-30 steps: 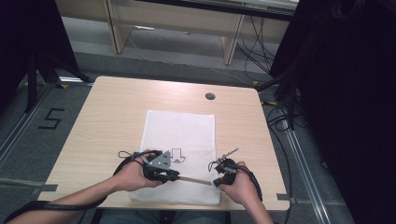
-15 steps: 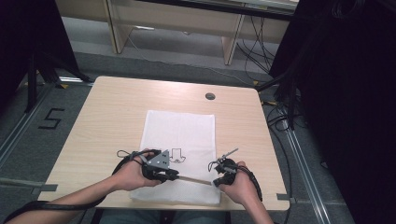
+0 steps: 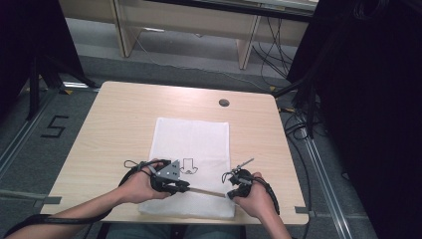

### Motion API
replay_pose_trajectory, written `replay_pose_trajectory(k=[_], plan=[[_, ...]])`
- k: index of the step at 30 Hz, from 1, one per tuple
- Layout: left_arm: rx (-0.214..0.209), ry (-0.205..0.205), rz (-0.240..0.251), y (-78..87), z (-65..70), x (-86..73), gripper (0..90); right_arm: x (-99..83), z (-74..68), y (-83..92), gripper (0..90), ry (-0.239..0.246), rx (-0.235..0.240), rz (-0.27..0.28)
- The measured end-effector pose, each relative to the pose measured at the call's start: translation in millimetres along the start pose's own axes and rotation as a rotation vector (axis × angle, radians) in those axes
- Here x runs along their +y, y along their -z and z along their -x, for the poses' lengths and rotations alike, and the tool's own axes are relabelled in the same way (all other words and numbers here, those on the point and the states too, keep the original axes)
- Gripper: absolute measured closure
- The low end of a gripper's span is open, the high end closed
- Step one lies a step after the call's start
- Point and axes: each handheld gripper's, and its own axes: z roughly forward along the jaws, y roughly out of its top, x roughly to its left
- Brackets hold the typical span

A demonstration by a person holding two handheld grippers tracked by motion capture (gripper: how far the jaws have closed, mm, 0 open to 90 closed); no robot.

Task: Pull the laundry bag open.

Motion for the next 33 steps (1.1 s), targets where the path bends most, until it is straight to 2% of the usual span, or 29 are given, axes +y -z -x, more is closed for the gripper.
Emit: replay_pose_trajectory(k=[1,2,3,8,9,13,14,17,18,23,24,27,29,30,33], plan=[[0.008,-0.012,-0.002,0.5,0.1,-0.1,82.1,-0.2,-1.9,-0.1,90.0,-0.023,0.014,-0.005],[0.002,-0.019,0.002,0.5,-0.7,0.0,82.1,0.0,0.3,-1.2,90.0,0.011,0.010,0.011],[0.005,-0.006,-0.002,0.3,0.4,-0.4,82.1,0.0,0.7,-0.4,90.0,0.007,0.005,0.006],[0.000,-0.009,-0.003,0.3,0.1,-0.6,82.1,-0.5,1.4,-1.7,90.0,0.029,0.005,0.022],[0.000,-0.009,-0.005,0.4,0.2,-0.5,82.1,-0.7,0.9,-2.0,90.0,0.017,0.007,0.016],[0.008,-0.020,-0.008,0.9,-0.2,-0.8,82.2,-0.6,2.1,-1.3,90.0,0.020,0.002,0.012],[0.005,-0.003,-0.003,1.7,-0.6,-1.7,82.1,-0.6,2.1,-1.4,90.0,0.017,0.000,0.012],[0.006,0.002,0.000,3.0,-0.7,-2.8,82.1,-0.7,1.7,-0.9,90.0,0.009,-0.007,0.006],[0.011,-0.011,-0.004,3.6,-0.8,-2.9,82.1,-0.6,1.7,-0.9,90.0,0.009,-0.006,0.006],[0.010,0.006,0.006,5.8,-1.7,-3.9,82.1,-0.7,1.5,-0.8,90.0,0.009,-0.008,0.005],[0.014,-0.004,-0.002,6.3,-2.4,-4.2,82.2,-0.6,1.6,-0.5,90.0,0.005,-0.006,0.005],[0.011,0.003,0.002,6.2,-1.9,-4.0,82.2,-0.3,0.6,0.1,90.0,-0.008,-0.001,0.001],[0.011,0.002,0.003,6.4,-1.9,-4.0,82.2,-0.5,1.1,-0.2,90.0,-0.001,-0.003,0.003],[0.011,-0.001,0.002,6.6,-1.8,-4.1,82.2,-0.4,3.1,-1.2,90.0,0.028,0.002,0.017],[0.007,0.000,0.000,6.9,-1.4,-4.1,82.2,-0.5,2.6,-0.8,90.0,0.027,0.005,0.017]])
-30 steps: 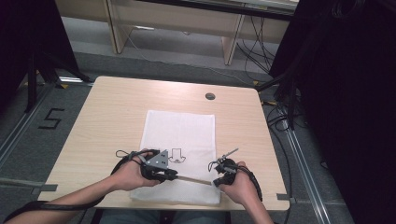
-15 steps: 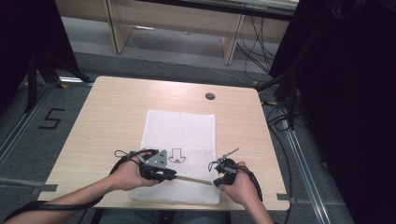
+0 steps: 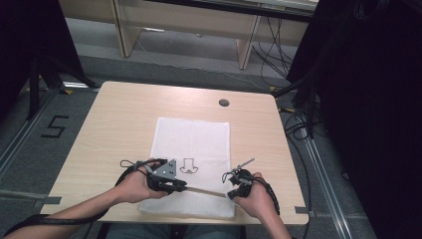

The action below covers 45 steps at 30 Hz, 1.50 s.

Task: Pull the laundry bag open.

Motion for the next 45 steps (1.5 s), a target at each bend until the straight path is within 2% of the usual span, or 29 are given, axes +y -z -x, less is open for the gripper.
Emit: replay_pose_trajectory(k=[4,5,7,10,12,13,14,16,18,25,28,30,33,34,36,41,43,45], plan=[[0.004,-0.013,-0.008,0.8,-0.7,-0.3,82.2,-0.1,-0.1,0.2,90.0,-0.007,0.002,-0.003],[-0.002,0.004,0.000,1.2,-1.0,-0.9,82.2,-0.1,0.0,0.2,90.0,-0.007,0.003,-0.002],[0.004,-0.001,-0.005,2.2,-1.3,-1.6,82.2,-0.1,0.0,0.2,90.0,-0.007,0.003,-0.003],[0.021,0.019,0.005,8.0,-3.9,-6.9,82.2,-0.3,-0.4,0.6,90.0,-0.024,0.000,-0.010],[0.016,0.027,0.006,10.4,-4.8,-7.9,82.1,-0.1,-0.3,0.4,90.0,-0.023,0.001,-0.010],[0.015,0.026,0.006,10.2,-4.3,-7.7,82.1,0.1,0.4,0.1,90.0,-0.012,0.003,-0.007],[0.015,0.026,0.006,10.2,-4.3,-7.7,82.2,0.1,-0.7,0.5,90.0,-0.024,-0.001,-0.011],[0.020,0.010,-0.004,10.0,-3.6,-7.3,82.2,0.1,0.8,-0.1,90.0,-0.002,0.001,-0.004],[0.020,0.017,0.003,9.8,-3.4,-7.8,82.2,-0.2,-0.7,0.6,90.0,-0.029,-0.001,-0.012],[0.014,0.012,-0.004,10.0,-3.5,-8.2,82.2,-0.4,1.0,-0.6,90.0,-0.010,-0.002,-0.004],[0.015,0.003,-0.010,10.7,-3.9,-8.5,82.2,-0.6,0.1,-0.2,90.0,-0.020,-0.005,-0.009],[0.012,0.027,0.009,14.8,-5.7,-9.6,82.2,-0.3,-0.5,0.5,90.0,-0.025,0.000,-0.009],[0.016,0.038,0.016,15.8,-5.5,-10.7,82.2,-0.3,1.0,-0.4,90.0,-0.011,0.001,0.001],[0.022,0.020,0.002,14.6,-4.5,-11.1,82.2,-0.3,0.7,-0.1,90.0,-0.012,0.002,0.000],[0.019,0.023,0.002,14.7,-4.7,-11.4,82.2,-0.4,1.2,-0.7,90.0,-0.005,-0.001,0.001],[0.015,0.017,0.000,15.2,-4.2,-11.5,82.2,-0.6,0.2,-0.2,90.0,-0.022,-0.003,-0.007],[0.021,0.014,-0.006,15.0,-3.9,-12.1,82.1,-0.4,1.0,-0.4,90.0,-0.011,-0.001,-0.005],[0.020,0.021,0.007,17.4,-5.4,-12.1,82.2,-0.6,0.9,-0.3,90.0,-0.014,-0.002,-0.006]])
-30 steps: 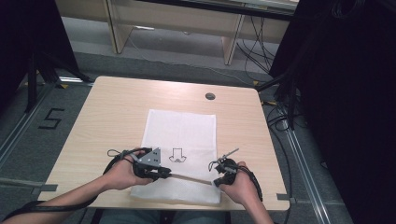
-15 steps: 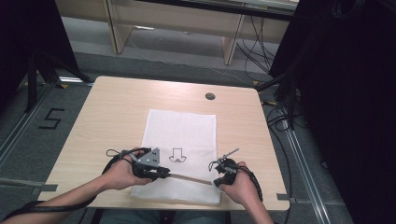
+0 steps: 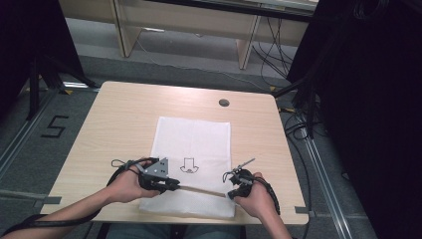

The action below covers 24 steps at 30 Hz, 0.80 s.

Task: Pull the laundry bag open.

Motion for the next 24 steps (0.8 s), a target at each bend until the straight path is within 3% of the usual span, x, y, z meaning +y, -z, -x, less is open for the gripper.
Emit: replay_pose_trajectory(k=[17,24], plan=[[0.023,0.016,0.004,7.5,-2.4,-6.3,82.1,0.5,-0.6,0.6,90.0,-0.005,0.005,-0.001],[0.013,0.029,-0.001,4.7,-2.9,-10.0,82.1,0.1,-0.2,0.1,90.0,-0.003,0.002,0.005]])
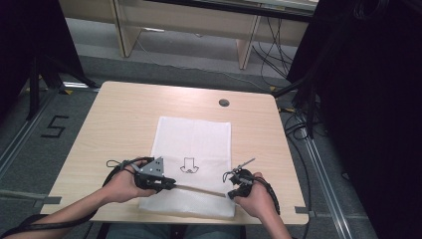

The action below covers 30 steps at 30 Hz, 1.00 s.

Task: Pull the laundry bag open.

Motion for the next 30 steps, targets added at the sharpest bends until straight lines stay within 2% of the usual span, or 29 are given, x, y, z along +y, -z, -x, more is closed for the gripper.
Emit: replay_pose_trajectory(k=[3,4,6,8,10,11,12,16,20,22,23,25,27,29,30], plan=[[-0.006,0.006,-0.001,0.5,0.6,-1.0,82.1,-0.2,-0.6,0.0,90.0,-0.004,-0.005,-0.007],[-0.007,0.006,-0.011,1.4,0.1,-2.7,82.1,0.0,-0.2,-0.3,90.0,0.010,-0.005,-0.006],[-0.021,0.028,0.005,2.8,-0.5,-4.1,82.1,0.2,-1.2,0.7,90.0,-0.004,0.000,-0.008],[-0.011,0.010,-0.012,4.1,-0.9,-3.9,82.1,-0.2,-1.3,1.2,90.0,-0.012,0.004,-0.009],[-0.014,0.021,0.002,3.4,-0.7,-4.5,82.1,-0.4,-1.0,0.6,90.0,-0.010,0.003,-0.003],[-0.005,0.005,-0.018,4.5,-1.2,-4.7,82.1,0.0,-1.4,1.1,90.0,-0.014,0.001,-0.011],[-0.008,0.014,-0.010,4.9,-1.5,-5.3,82.2,-0.3,-0.4,0.1,90.0,-0.002,-0.006,-0.006],[-0.005,0.022,-0.010,7.1,-1.7,-7.4,82.1,-0.5,-1.2,0.7,90.0,-0.016,0.005,-0.001],[-0.003,0.015,-0.014,8.8,-1.3,-8.3,82.1,-0.3,-0.5,0.2,90.0,-0.004,-0.006,-0.007],[-0.003,0.016,-0.011,8.8,-0.5,-8.0,82.2,-0.3,-1.5,1.2,90.0,-0.013,0.002,-0.007],[0.003,0.008,-0.015,9.4,-1.0,-8.2,82.1,-0.4,-0.7,0.6,90.0,0.003,0.003,0.003],[0.004,0.012,-0.009,9.5,-2.4,-8.8,82.1,-0.4,-1.7,1.2,90.0,-0.016,0.002,-0.008],[0.009,0.012,-0.019,10.7,-3.1,-9.0,82.1,-0.5,-1.1,0.4,90.0,-0.014,0.001,0.000],[-0.003,0.023,-0.008,10.4,-3.0,-9.9,82.1,-0.5,-1.4,0.6,90.0,-0.016,0.004,0.000],[0.009,0.011,-0.026,11.4,-2.5,-10.2,82.1,-0.5,-1.3,0.6,90.0,-0.015,0.005,0.000]])
